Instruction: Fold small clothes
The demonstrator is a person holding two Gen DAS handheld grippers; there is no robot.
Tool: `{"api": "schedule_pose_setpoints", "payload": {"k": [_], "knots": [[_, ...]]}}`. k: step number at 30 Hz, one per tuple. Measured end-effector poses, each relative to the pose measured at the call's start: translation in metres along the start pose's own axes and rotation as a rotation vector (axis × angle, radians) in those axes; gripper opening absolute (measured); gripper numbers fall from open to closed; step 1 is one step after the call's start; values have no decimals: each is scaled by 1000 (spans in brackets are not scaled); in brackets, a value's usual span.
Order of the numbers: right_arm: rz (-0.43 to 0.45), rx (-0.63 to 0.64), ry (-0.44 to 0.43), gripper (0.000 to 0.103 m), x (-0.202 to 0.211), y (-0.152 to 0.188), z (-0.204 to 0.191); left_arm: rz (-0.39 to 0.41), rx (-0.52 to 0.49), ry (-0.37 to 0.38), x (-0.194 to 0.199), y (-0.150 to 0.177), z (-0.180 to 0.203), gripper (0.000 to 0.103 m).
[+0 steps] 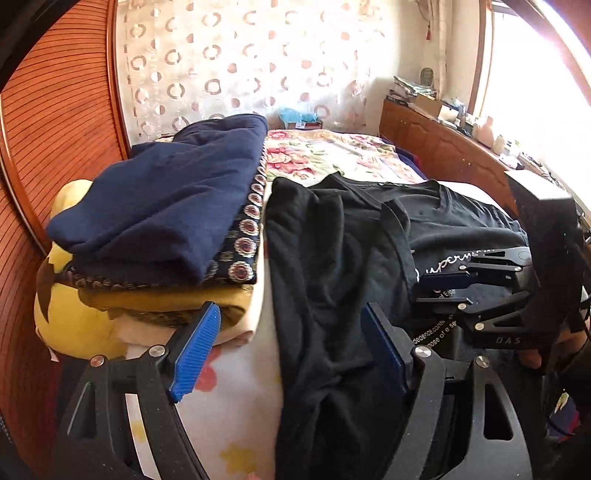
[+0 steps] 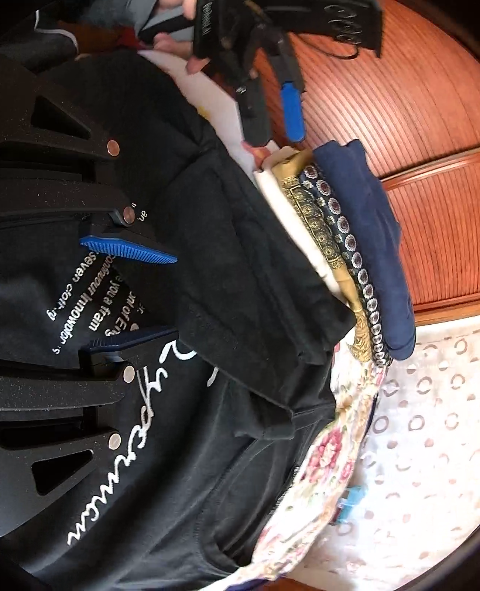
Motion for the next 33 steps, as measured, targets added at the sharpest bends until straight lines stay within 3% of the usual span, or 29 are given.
{"api": "schedule_pose_setpoints", "payload": {"k": [2,4,11,19,21,26,33], "knots": [[3,22,19,7,-2,-1,-6,7,3,0,2,0,-2,79],[15,34,5,3,1,2,-8,12,6,0,3,0,-3,79],[64,-29,-69,3,38,9,-10,14,-5,16,2,1,3,79],[62,-94,-65,3,58,30,-2,1,-36,41,-7,-3,18,79],[65,-111,-23,10,62,32,3,-4,-49,49,-11,-6,23,79],[97,-181,52,14,84,46,30,-21,-82,66,-31,-17,37,79],[139,-279,213,16,121,73,88,-77,-125,96,-74,-25,61,79]]}}
Point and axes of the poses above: each gripper's, at about its wrist camera, not at the fingertips, and x roughly against the way its jaws point, z to its right, y to its underside, the point moved 6 cm from there along -x, roughly the way its jaws point, and after that the axes turned 10 degrees about y, right-handed, at the moved point
